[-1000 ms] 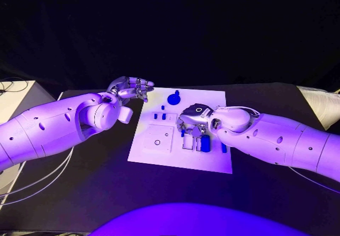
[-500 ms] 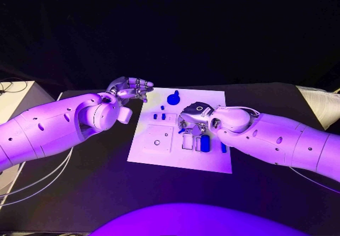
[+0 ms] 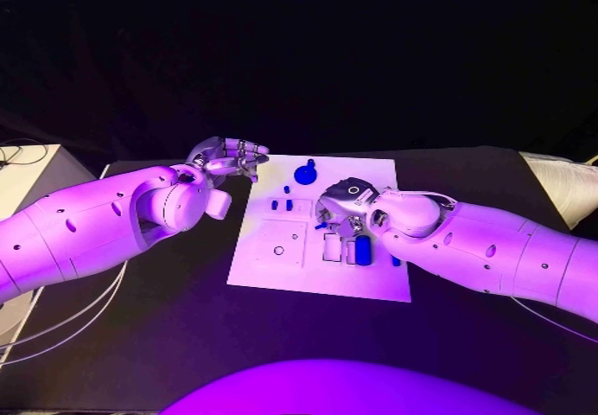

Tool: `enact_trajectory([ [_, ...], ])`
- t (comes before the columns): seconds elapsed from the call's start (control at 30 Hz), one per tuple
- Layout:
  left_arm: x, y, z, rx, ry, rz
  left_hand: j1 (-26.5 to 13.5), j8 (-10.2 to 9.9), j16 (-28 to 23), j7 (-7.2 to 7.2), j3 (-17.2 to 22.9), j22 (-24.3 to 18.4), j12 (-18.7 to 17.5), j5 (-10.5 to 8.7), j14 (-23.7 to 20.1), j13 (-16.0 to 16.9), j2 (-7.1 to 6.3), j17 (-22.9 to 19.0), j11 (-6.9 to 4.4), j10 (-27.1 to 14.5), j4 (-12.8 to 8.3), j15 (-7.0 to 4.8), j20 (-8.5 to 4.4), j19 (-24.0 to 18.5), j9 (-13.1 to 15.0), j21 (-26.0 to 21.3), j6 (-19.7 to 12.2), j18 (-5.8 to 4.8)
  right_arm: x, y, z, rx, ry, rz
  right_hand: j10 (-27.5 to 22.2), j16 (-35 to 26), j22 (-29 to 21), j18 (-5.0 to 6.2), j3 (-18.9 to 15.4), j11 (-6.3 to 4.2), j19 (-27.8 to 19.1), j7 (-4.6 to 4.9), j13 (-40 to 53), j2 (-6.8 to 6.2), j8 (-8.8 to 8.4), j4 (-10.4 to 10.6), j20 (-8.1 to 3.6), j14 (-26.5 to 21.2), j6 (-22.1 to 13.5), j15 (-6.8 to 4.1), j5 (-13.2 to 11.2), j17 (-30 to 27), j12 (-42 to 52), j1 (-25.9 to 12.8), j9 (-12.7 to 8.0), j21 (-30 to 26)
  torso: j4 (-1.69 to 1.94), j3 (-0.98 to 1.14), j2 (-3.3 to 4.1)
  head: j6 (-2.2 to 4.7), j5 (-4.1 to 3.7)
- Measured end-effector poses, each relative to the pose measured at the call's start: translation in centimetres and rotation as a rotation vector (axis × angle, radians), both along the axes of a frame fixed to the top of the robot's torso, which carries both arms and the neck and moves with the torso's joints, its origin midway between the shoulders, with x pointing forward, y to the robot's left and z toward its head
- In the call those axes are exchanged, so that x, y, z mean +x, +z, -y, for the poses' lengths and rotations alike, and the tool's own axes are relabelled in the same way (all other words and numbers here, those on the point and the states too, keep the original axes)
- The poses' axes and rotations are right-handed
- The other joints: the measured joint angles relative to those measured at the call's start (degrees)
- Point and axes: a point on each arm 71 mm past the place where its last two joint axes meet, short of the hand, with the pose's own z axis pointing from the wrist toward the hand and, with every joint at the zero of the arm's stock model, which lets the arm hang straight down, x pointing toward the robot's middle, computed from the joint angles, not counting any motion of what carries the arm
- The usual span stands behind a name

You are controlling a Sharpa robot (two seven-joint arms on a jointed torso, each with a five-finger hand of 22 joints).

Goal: Assemble the parts on the task board

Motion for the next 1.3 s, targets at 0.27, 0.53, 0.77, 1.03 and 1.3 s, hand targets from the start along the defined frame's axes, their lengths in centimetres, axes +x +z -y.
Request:
enact_trajectory([
  [0.27, -0.01, 0.0, -0.01, 0.001, 0.0, -0.001, 0.0, 0.0, 0.0, 0.0, 0.0, 0.0, 0.0, 0.0, 0.0, 0.0, 0.0, 0.0, 0.0, 0.0, 0.0, 0.0, 0.0, 0.0, 0.0, 0.0, 0.0, 0.0, 0.06, 0.01, 0.0, 0.002, -0.024, 0.006, 0.0, 0.0, 0.0, 0.07, 0.1, 0.0, 0.0, 0.42, -0.7, -1.08, -1.21, 0.8, 0.06, 0.0, -0.4, 0.43, 1.0, 0.0, 0.1, -1.1, -0.1, 0.1, 0.0, -0.01, 0.01, 0.03, -0.02],
  [0.53, -0.03, 0.01, -0.02, 0.002, -0.001, -0.002, 0.0, 0.0, 0.0, 0.0, 0.0, 0.0, 0.0, 0.0, 0.0, 0.0, 0.0, 0.0, 0.0, 0.0, 0.0, 0.0, 0.0, 0.0, 0.0, 0.0, -0.4, 0.0, 0.21, 0.03, 0.07, 0.01, -0.049, -0.002, -1.0, 0.0, 0.0, 0.15, 0.4, 1.44, 0.1, 2.34, -3.1, -3.89, -5.08, 2.3, 1.32, -0.1, -5.7, 1.75, 2.8, 0.0, -0.9, -3.1, -1.7, -0.4, 0.02, -0.02, 0.01, -0.01, 0.01],
  [0.77, -0.04, 0.01, 0.0, 0.002, -0.001, -0.002, 0.0, 0.0, 0.0, 0.01, 0.0, 0.0, 0.0, 0.0, 0.0, 0.0, 0.0, 0.0, 0.0, 0.0, 0.0, 0.0, 0.0, 0.0, 0.0, 0.0, -0.4, 0.0, 0.3, 0.06, 0.08, 0.021, -0.064, -0.016, -1.4, 0.0, 0.0, 0.66, 0.0, 1.92, -0.1, 2.69, -4.2, -4.46, -5.7, 2.7, 1.54, 0.1, -6.4, 1.97, 3.1, 0.0, -1.7, -3.5, -1.9, -1.0, 0.0, -0.02, 0.01, 0.16, -0.03],
  [1.03, -0.05, 0.01, -0.02, 0.003, -0.001, -0.002, 0.0, 0.0, 0.0, 0.01, 0.0, 0.0, 0.0, 0.0, 0.0, 0.0, 0.0, 0.0, 0.0, 0.0, 0.0, 0.0, 0.0, 0.0, 0.0, 0.0, -0.4, 0.0, 0.38, 0.11, 0.1, 0.036, -0.077, -0.035, -1.0, 0.0, 0.0, 0.22, 0.3, 2.28, 0.1, 2.76, -5.3, -4.46, -5.7, 3.1, 1.75, -0.1, -6.4, 2.17, 4.5, 0.0, -2.1, -3.5, -2.0, -1.0, 0.03, -0.01, 0.0, 0.22, -0.11],
  [1.3, -0.06, 0.02, -0.01, 0.004, -0.002, -0.003, 0.0, 0.0, 0.0, 0.01, 0.0, 0.0, 0.0, 0.0, 0.0, 0.0, 0.0, -0.1, -0.01, 0.0, 0.0, 0.0, 0.0, 0.0, 0.0, 0.0, -0.4, 0.0, 0.41, 0.15, 0.1, 0.051, -0.087, -0.055, 2.3, 0.0, 0.0, -0.34, 1.7, 1.63, 0.1, 2.01, -7.8, -4.19, -4.96, 3.9, 1.75, -0.1, -3.2, 2.16, 5.0, 0.0, -3.9, -3.3, -1.5, -0.2, 0.03, -0.02, 0.03, 0.15, -0.12],
])
